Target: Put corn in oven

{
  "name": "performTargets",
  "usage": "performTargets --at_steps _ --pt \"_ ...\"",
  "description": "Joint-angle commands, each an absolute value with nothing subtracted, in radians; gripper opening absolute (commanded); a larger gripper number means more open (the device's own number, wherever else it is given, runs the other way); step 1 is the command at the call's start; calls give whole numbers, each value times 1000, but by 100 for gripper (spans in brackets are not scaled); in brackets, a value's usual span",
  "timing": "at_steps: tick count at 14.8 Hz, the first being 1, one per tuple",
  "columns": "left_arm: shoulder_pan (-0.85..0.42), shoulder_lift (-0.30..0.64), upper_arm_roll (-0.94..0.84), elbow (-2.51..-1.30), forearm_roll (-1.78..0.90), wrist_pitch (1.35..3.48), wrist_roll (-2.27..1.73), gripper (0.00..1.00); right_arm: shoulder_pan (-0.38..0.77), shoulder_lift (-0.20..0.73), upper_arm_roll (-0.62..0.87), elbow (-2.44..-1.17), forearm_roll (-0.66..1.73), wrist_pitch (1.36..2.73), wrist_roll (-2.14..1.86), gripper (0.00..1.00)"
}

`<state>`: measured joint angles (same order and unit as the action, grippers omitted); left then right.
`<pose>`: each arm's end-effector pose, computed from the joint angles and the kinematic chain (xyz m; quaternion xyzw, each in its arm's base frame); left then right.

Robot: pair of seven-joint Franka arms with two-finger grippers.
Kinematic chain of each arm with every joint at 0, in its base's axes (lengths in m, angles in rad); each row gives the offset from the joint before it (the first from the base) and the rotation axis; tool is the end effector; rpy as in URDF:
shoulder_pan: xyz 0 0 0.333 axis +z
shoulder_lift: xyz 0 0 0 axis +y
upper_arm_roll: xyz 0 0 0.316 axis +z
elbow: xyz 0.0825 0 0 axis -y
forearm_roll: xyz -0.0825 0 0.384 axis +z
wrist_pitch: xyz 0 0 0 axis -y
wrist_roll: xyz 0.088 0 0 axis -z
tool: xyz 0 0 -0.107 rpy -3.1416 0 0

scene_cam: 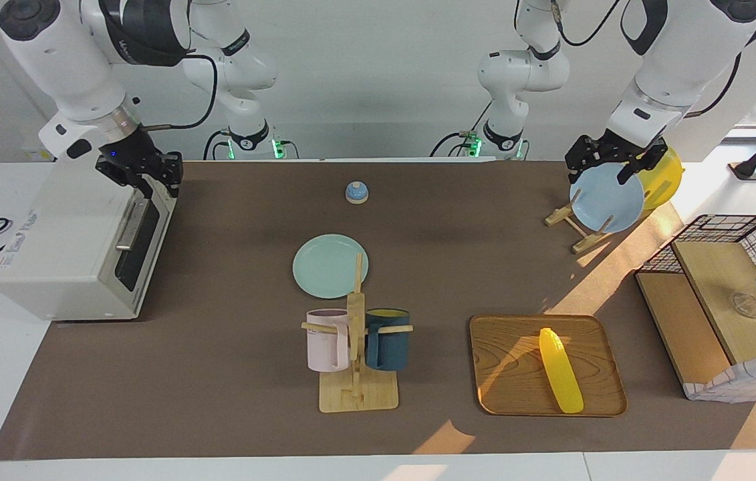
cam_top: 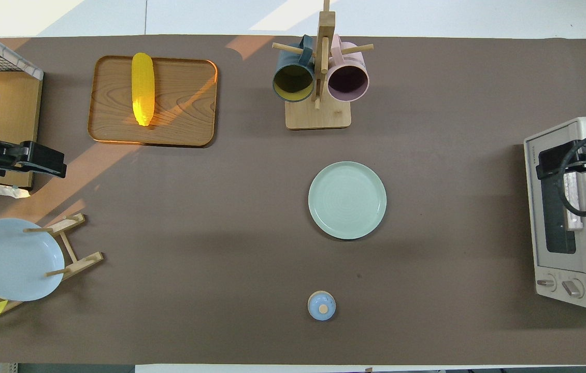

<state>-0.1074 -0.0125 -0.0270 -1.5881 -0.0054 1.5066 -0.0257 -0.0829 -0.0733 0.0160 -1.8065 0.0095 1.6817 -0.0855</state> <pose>0.5384 -0.0735 0.6178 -0.9979 0.0544 0.0346 0.0002 0.5327 -0.0345 0.5621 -0.9996 -0.0086 0.0254 0.0061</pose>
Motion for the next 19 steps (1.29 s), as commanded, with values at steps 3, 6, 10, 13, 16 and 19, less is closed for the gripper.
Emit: performTargets --at_steps 3,6,10,13,16,19 --pt "-94 -41 -35 -1632 8 1555 -37 100 -95 -130 23 -1963 -79 1792 -52 0" --pt "-95 -19 -35 -1637 5 1592 -57 100 -127 -111 23 -1968 -120 1796 -48 0" --pt "-104 112 -35 -1609 -14 1727 -60 100 -147 -91 23 -1982 -166 1807 -55 0" --pt "-107 280 -37 -1475 -18 1732 -60 100 -179 -83 23 -2003 -170 1830 -58 0" --pt "-109 363 -37 -1448 -17 1797 -60 100 -201 -75 23 -2011 -170 1844 -118 0" --pt "-123 441 -35 -1413 -12 1848 -60 100 -216 -71 23 -2032 -170 1848 -140 0"
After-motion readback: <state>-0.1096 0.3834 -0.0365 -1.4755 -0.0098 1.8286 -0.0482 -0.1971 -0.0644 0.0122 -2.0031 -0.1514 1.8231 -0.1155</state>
